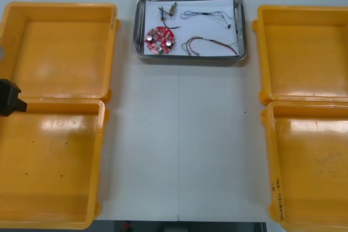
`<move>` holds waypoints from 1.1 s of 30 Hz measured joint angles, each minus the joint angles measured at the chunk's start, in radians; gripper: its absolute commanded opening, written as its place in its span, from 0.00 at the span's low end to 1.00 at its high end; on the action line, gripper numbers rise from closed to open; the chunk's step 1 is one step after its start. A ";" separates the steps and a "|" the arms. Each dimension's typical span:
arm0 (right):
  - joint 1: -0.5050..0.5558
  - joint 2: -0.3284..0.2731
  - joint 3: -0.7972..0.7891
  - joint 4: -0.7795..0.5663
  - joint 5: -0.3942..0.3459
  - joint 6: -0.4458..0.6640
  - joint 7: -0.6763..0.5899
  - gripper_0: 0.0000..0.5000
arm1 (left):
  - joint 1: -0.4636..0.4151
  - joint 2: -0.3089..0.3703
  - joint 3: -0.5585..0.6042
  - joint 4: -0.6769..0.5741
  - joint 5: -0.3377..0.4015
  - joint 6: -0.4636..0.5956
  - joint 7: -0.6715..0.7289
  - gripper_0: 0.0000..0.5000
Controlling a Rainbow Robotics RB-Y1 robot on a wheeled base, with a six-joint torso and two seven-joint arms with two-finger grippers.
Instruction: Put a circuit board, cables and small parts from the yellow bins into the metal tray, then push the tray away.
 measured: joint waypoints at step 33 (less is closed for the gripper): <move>0.000 -0.002 0.012 0.000 -0.006 0.000 -0.039 1.00 | 0.000 0.000 0.000 0.000 0.000 0.000 0.000 1.00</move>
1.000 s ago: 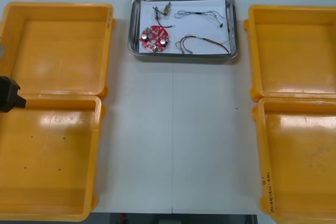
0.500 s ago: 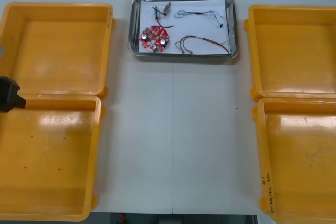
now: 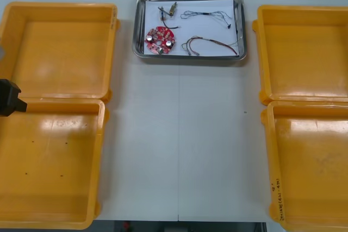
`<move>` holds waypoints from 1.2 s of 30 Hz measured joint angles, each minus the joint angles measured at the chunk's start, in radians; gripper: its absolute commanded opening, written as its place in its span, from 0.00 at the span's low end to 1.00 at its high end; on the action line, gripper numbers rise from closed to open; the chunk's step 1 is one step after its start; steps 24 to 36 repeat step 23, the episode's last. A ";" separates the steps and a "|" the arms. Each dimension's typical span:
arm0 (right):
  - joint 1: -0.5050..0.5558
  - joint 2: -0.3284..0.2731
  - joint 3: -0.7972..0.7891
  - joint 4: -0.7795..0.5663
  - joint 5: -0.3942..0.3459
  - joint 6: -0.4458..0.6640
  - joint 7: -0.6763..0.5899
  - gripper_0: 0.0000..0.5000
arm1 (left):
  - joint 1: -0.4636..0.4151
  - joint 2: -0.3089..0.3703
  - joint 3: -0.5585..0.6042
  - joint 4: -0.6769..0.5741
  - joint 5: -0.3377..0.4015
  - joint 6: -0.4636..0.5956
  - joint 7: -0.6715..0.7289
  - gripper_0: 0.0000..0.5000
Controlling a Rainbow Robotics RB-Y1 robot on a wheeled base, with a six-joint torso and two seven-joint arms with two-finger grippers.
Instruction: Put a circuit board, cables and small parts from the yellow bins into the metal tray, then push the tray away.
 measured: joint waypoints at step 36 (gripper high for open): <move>0.000 0.000 0.000 0.000 0.000 0.000 0.000 1.00 | 0.000 0.000 0.000 0.000 0.000 0.000 0.000 1.00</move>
